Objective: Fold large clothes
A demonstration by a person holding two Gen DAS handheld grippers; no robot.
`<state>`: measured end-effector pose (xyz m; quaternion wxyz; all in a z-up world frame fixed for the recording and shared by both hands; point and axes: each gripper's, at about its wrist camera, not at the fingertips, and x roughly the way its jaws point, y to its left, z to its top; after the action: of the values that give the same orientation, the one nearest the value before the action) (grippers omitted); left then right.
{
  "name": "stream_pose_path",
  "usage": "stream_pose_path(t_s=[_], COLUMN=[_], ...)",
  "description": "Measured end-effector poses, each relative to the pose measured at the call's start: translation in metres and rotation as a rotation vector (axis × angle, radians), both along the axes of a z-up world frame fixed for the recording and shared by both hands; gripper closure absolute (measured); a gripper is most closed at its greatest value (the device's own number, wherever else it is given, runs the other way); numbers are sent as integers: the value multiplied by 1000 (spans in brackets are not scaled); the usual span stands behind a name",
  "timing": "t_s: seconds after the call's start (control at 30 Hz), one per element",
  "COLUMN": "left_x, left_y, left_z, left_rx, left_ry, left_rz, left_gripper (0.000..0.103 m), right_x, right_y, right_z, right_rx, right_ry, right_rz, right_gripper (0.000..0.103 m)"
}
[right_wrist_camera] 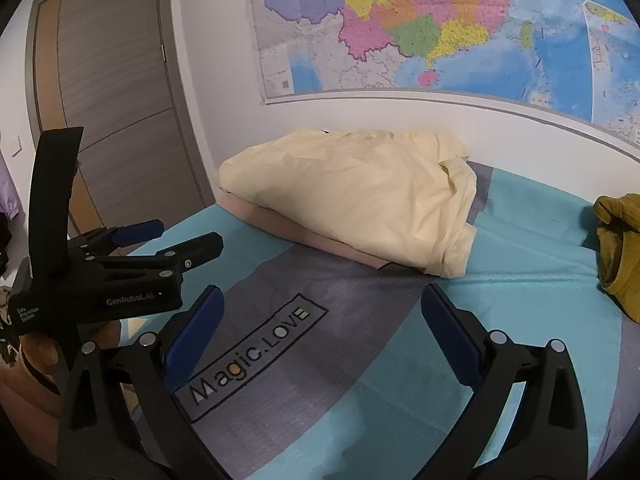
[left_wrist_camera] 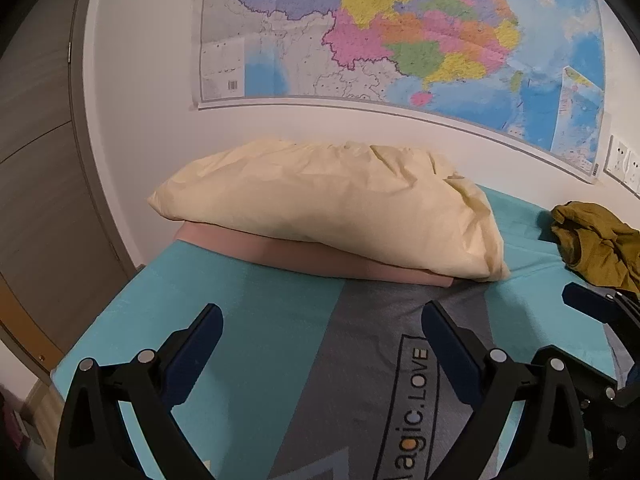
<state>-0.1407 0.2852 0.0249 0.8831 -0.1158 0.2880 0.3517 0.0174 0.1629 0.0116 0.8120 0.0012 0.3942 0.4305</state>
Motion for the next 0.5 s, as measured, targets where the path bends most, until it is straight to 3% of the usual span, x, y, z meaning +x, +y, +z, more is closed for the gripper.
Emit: stream_pose_path(t_s=[0.5], left_x=[-16], left_y=[-7], left_z=[1], left_rx=[1], left_ry=[-2], left_rz=[-5], left_gripper=[7], right_x=[-12], right_y=[-2], right_z=[5], right_rx=[12], right_ry=[4], right_rz=[11], right_gripper=[6])
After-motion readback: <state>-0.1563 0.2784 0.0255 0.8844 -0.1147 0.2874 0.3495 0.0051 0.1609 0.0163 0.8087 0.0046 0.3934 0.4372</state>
